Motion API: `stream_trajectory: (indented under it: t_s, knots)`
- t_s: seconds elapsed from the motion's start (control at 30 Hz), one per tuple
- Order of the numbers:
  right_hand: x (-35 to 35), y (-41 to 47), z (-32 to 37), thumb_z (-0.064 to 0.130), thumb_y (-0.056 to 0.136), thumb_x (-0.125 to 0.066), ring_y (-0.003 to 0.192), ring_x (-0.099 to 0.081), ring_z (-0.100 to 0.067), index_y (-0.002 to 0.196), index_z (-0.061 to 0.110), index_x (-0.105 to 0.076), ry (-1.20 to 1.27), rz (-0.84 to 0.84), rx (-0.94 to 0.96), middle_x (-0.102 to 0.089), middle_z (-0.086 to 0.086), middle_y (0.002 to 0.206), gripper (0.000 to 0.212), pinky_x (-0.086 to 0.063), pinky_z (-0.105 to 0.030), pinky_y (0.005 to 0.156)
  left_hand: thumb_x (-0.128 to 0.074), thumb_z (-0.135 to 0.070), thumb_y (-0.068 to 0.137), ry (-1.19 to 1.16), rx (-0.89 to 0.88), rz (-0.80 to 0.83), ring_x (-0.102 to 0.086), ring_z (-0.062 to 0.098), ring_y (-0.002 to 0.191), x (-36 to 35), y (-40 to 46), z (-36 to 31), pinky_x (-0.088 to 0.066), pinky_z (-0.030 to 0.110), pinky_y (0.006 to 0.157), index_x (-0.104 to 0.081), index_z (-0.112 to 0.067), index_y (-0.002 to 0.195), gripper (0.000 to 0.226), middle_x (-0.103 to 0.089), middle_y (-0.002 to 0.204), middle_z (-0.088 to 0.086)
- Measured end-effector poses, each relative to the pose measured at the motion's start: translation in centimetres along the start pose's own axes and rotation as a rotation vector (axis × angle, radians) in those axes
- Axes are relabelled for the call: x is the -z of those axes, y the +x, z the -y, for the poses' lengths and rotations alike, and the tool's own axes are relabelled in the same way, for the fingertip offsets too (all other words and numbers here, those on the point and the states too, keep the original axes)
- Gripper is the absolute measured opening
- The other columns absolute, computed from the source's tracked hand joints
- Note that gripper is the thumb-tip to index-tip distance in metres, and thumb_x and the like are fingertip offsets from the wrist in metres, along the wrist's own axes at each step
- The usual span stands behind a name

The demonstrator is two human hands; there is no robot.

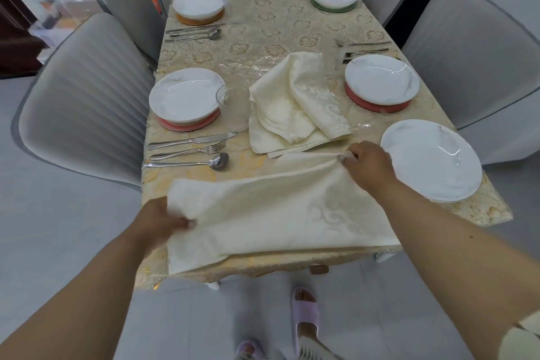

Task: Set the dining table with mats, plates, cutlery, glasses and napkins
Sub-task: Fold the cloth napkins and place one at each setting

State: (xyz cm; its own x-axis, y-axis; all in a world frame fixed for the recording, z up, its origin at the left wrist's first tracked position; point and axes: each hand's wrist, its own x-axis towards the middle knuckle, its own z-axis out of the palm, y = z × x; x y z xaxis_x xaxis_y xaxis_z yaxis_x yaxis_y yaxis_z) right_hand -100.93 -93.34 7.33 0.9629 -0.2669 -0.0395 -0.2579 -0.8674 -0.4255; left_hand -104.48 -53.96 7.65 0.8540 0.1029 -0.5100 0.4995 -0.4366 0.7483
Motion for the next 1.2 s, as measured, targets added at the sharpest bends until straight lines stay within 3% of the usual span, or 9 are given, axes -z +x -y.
stream_trajectory:
  t_s: [0.07, 0.13, 0.2, 0.4, 0.53, 0.63, 0.77, 1.03, 1.2]
  knots:
    - [-0.3, 0.2, 0.2, 0.018, 0.082, -0.060, 0.083, -0.054, -0.027, 0.077, 0.002, -0.061, 0.118, 0.105, -0.028, -0.056, -0.007, 0.087, 0.016, -0.043, -0.036, 0.073, -0.085, -0.004, 0.066, 0.020, 0.121, 0.110, -0.066, 0.029, 0.096, 0.5, 0.3, 0.1, -0.051, 0.031, 0.076, -0.068, -0.007, 0.103, 0.041, -0.072, 0.097, 0.008]
    - [-0.2, 0.3, 0.9, 0.012, 0.079, -0.060, 0.073, -0.051, -0.020, 0.082, 0.000, -0.062, 0.279, 0.203, -0.047, -0.056, -0.004, 0.082, 0.013, -0.040, -0.031, 0.063, -0.088, -0.039, 0.062, -0.188, 0.216, 0.173, -0.064, 0.027, 0.108, 0.8, 0.8, -0.3, -0.045, 0.041, 0.099, -0.064, -0.013, 0.118, 0.066, -0.070, 0.114, 0.007]
    - [0.0, 0.8, 1.6, 0.013, 0.080, -0.062, 0.070, -0.050, -0.017, 0.077, 0.008, -0.060, 0.357, 0.314, -0.057, -0.059, -0.003, 0.079, 0.006, -0.037, -0.027, 0.058, -0.073, -0.053, 0.075, -0.380, 0.259, 0.165, -0.066, 0.023, 0.102, 0.5, 1.5, -1.4, -0.044, 0.042, 0.100, -0.066, -0.015, 0.111, 0.052, -0.072, 0.107, 0.005]
    - [1.0, 2.3, 1.9, 0.026, 0.083, -0.073, 0.055, -0.043, -0.006, 0.072, 0.018, -0.057, 0.342, 0.430, -0.019, -0.053, 0.009, 0.063, 0.020, -0.034, -0.013, 0.046, -0.069, 0.005, 0.079, -0.222, 0.138, 0.152, -0.067, 0.034, 0.100, 0.7, 1.8, -2.2, -0.050, 0.045, 0.091, -0.065, -0.005, 0.110, 0.034, -0.071, 0.108, 0.016]
    - [0.8, 3.1, 1.5, 0.013, 0.083, -0.068, 0.063, -0.053, -0.010, 0.097, 0.013, -0.066, 0.212, 0.487, -0.067, -0.061, 0.002, 0.076, 0.014, -0.041, -0.018, 0.055, -0.082, -0.020, 0.069, -0.173, 0.172, 0.297, -0.059, 0.026, 0.114, 2.6, 1.4, -2.5, -0.034, 0.043, 0.108, -0.066, -0.018, 0.107, 0.042, -0.070, 0.112, 0.004]
    - [-0.1, 3.9, 1.9, 0.008, 0.083, -0.060, 0.076, -0.057, -0.015, 0.098, 0.015, -0.068, 0.070, 0.386, -0.020, -0.066, -0.003, 0.091, 0.018, -0.042, -0.023, 0.066, -0.068, -0.029, 0.086, -0.178, 0.128, 0.173, -0.062, 0.020, 0.100, 2.7, 1.9, -3.3, -0.046, 0.033, 0.089, -0.063, -0.018, 0.100, 0.019, -0.068, 0.105, 0.005]
    - [0.5, 3.6, 2.5, 0.016, 0.085, -0.062, 0.084, -0.054, -0.014, 0.095, 0.018, -0.063, 0.218, -0.118, -0.042, -0.061, 0.004, 0.085, 0.011, -0.037, -0.024, 0.073, -0.086, -0.027, 0.067, 0.061, 0.055, -0.004, -0.064, 0.026, 0.097, 2.5, 3.1, -2.9, -0.050, 0.039, 0.090, -0.064, -0.014, 0.106, 0.047, -0.069, 0.103, 0.007]
    - [-4.8, -4.6, 6.8, 0.033, 0.083, -0.068, 0.071, -0.051, -0.009, 0.087, 0.025, -0.059, 0.087, 0.430, 0.381, -0.055, 0.011, 0.072, 0.013, -0.038, -0.027, 0.064, -0.090, -0.033, 0.063, 0.191, 0.191, -0.038, -0.065, 0.026, 0.084, 0.2, 2.0, 0.4, -0.050, 0.032, 0.065, -0.065, -0.004, 0.098, 0.052, -0.068, 0.095, 0.011]
    - [-7.7, -7.3, 8.5, 0.040, 0.086, -0.063, 0.085, -0.051, -0.014, 0.091, 0.018, -0.061, 0.066, 0.347, 0.339, -0.053, 0.008, 0.079, 0.022, -0.039, -0.028, 0.070, -0.085, -0.037, 0.069, 0.293, 0.266, -0.033, -0.054, 0.022, 0.081, -0.5, -0.3, 1.5, -0.049, 0.034, 0.072, -0.052, -0.009, 0.088, 0.047, -0.054, 0.085, 0.002]
